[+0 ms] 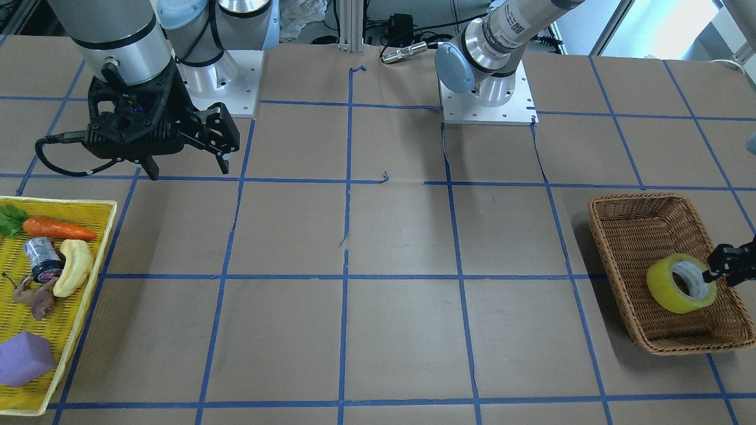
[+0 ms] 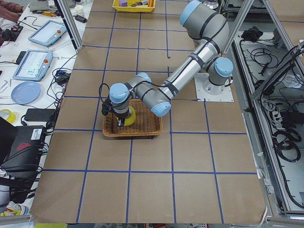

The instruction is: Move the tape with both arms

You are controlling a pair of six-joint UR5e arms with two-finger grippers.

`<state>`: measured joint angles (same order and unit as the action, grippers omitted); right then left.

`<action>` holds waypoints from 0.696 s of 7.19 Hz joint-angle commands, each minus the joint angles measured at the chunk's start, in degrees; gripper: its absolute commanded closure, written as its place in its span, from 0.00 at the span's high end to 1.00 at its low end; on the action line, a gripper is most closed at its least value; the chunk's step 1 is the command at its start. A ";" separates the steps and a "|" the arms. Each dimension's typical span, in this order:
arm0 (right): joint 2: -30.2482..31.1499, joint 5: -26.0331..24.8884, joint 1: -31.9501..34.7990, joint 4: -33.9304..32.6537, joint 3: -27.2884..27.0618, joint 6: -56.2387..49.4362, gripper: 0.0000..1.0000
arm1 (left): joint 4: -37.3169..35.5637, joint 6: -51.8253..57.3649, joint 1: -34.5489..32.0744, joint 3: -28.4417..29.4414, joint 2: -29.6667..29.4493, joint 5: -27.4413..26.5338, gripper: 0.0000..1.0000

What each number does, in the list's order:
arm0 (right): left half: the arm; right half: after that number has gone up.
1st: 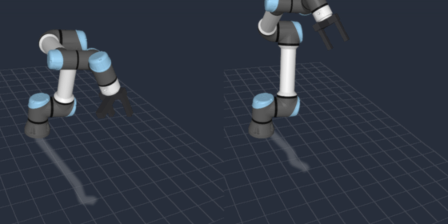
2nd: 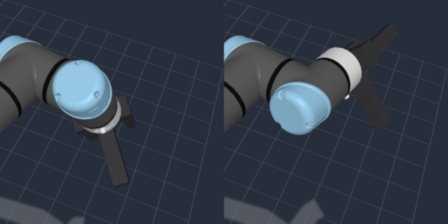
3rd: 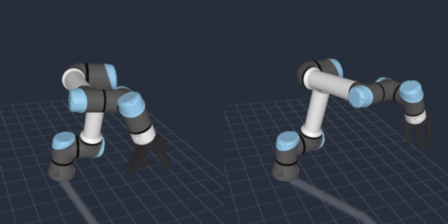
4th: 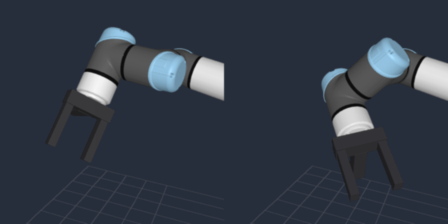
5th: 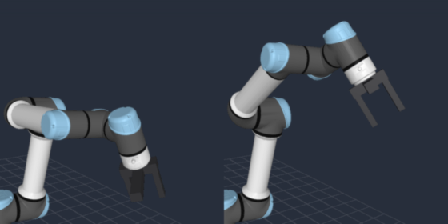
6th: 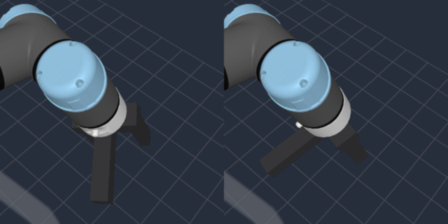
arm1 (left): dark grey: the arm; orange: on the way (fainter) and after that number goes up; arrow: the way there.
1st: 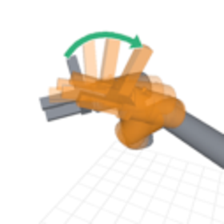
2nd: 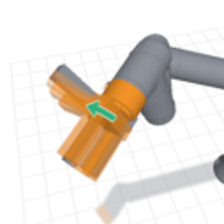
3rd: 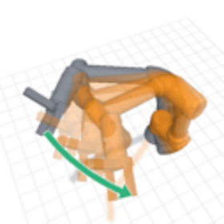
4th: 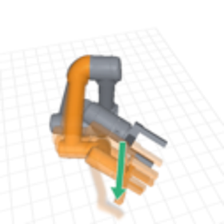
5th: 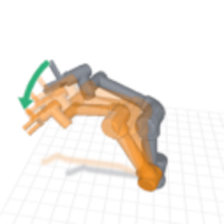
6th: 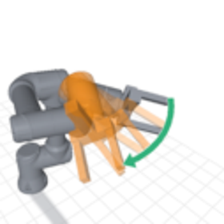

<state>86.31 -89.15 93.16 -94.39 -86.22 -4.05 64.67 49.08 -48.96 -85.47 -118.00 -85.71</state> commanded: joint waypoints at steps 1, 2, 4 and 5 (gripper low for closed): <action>0.00 -0.06 -0.08 0.00 0.00 0.00 1.00 | 3.50 -4.41 -4.62 0.74 3.72 -3.29 1.00; 0.00 -0.06 0.01 0.00 0.00 0.00 1.00 | 8.66 -9.74 -7.26 1.44 7.57 -4.71 1.00; 0.00 -0.06 0.01 0.00 0.00 0.00 1.00 | 25.93 -17.25 -14.28 3.46 16.44 -4.12 1.00; 0.00 -0.06 0.01 0.00 0.00 0.00 1.00 | 28.64 -24.23 -19.54 3.38 19.79 -4.37 1.00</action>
<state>86.31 -89.18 93.16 -94.39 -86.22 -4.04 87.01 31.52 -62.82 -82.44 -102.80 -90.01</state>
